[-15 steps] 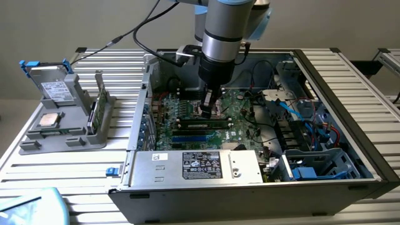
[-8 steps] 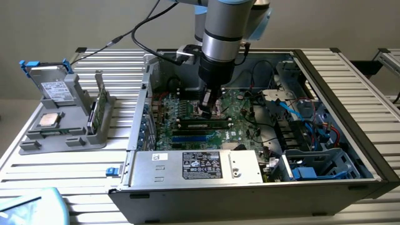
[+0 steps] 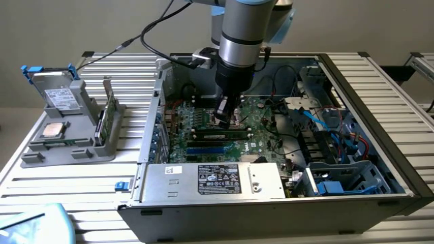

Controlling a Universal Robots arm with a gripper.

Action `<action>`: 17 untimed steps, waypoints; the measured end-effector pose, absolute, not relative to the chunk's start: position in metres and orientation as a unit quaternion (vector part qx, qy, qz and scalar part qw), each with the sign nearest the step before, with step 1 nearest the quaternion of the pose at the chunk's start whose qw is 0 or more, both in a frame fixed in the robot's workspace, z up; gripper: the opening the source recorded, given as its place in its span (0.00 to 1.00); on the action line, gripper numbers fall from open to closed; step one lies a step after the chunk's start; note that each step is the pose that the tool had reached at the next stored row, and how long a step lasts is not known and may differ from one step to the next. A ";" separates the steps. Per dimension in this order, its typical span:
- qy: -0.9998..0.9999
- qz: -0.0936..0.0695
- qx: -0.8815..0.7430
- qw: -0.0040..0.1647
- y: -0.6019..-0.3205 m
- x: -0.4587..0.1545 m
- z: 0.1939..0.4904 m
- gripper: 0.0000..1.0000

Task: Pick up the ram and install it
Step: 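Press down the ram until it locks into place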

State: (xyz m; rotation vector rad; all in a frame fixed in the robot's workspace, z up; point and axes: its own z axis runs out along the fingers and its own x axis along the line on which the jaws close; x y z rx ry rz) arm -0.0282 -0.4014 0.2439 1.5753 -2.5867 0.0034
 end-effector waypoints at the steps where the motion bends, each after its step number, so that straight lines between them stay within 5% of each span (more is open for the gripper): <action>1: -0.856 0.001 0.515 0.056 -0.401 -0.028 0.244 0.10; 17: -0.900 0.000 0.433 0.049 -0.401 -0.028 0.244 0.10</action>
